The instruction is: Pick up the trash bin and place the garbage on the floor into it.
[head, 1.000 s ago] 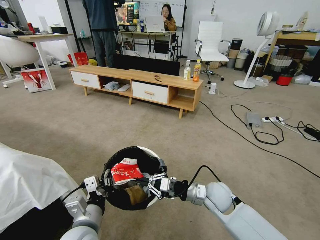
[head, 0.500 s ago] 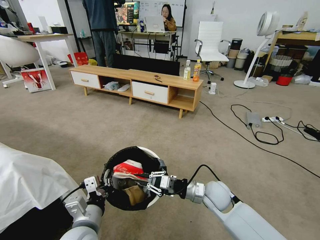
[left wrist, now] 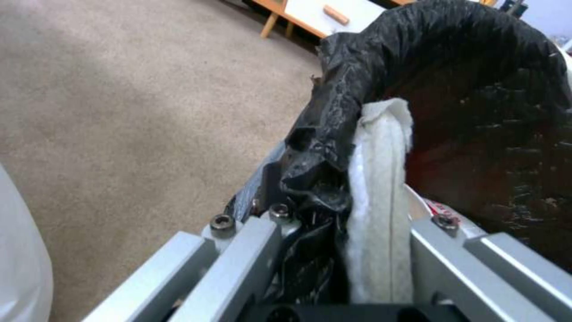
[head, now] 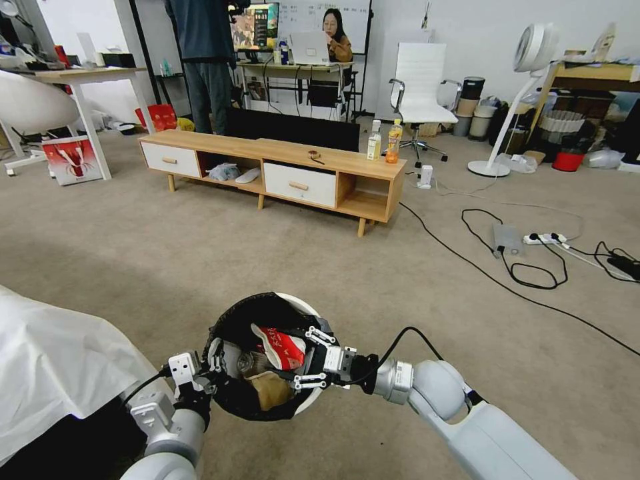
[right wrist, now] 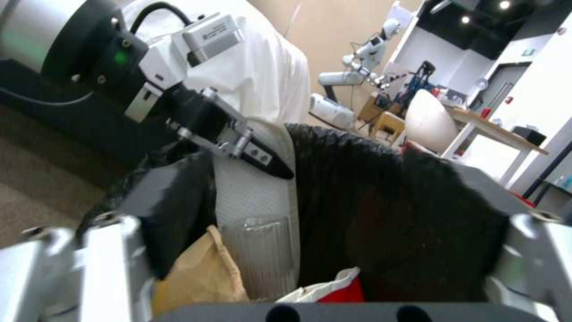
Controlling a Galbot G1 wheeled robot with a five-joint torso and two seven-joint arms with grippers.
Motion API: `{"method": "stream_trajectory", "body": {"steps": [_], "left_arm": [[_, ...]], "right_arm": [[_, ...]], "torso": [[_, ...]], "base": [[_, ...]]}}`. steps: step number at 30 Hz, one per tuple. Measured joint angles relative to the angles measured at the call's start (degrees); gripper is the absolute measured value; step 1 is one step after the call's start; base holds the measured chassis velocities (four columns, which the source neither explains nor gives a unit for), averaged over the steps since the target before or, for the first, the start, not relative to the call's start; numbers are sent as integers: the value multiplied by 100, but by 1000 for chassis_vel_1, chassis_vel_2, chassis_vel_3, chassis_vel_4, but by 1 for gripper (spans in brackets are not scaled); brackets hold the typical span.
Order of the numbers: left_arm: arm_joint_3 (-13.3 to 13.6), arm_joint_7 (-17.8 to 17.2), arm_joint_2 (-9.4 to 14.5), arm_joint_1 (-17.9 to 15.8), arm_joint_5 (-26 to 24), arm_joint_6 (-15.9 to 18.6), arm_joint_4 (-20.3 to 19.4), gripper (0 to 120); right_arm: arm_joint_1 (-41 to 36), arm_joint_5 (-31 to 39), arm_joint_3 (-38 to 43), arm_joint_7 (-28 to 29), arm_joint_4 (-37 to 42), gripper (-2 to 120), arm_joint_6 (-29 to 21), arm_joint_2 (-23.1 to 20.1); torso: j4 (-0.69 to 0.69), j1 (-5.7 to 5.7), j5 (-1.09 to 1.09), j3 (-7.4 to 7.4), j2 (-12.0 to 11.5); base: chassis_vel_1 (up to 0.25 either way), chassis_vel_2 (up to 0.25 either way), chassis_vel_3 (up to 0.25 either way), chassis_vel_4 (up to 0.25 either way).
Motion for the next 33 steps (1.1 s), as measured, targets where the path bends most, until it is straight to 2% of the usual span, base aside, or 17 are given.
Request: {"method": "stream_trajectory", "body": {"steps": [2,11,13,14,17,20,22,26,32,33], "left_arm": [[-12,0,2,-1,1,0,0,6],[-31,-1,9,4,55,59,-9,6],[-37,3,7,11,70,74,-20,6],[-37,3,7,11,70,74,-20,6],[-48,11,17,12,91,81,-25,6],[-47,12,20,12,96,82,-26,6],[-29,13,21,4,98,82,-32,6],[-27,13,27,-1,98,84,-42,6],[-46,12,40,-2,86,87,-50,6],[-46,13,45,-3,83,87,-50,6]], "right_arm": [[39,61,79,16,33,96,1,30],[199,483,606,219,335,100,-19,75],[177,779,955,606,452,100,-68,70],[177,779,955,606,452,100,-68,70],[54,833,1385,1669,505,100,-264,52],[9,828,1491,1982,525,100,-337,46],[-155,848,1776,2755,608,100,-614,7],[-332,783,2040,3039,621,100,-720,27],[-783,446,2626,3546,608,100,-885,357],[-897,325,2754,3637,604,100,-888,443]], "torso": [[0,0,0,0,0],[0,0,0,0,0],[1,0,0,0,0],[1,0,0,0,0],[0,0,1,0,0],[0,0,0,0,0],[0,0,1,0,0],[0,0,0,0,0],[-2,0,3,0,0],[1,0,1,0,0]], "base": [[0,0,0,0],[0,0,0,0],[0,0,0,0],[0,0,0,0],[0,0,0,0],[0,0,0,0],[-20,-22,-33,-15],[-52,-46,-67,-57],[-76,-86,-85,-62],[-107,-84,-98,-98]]}}
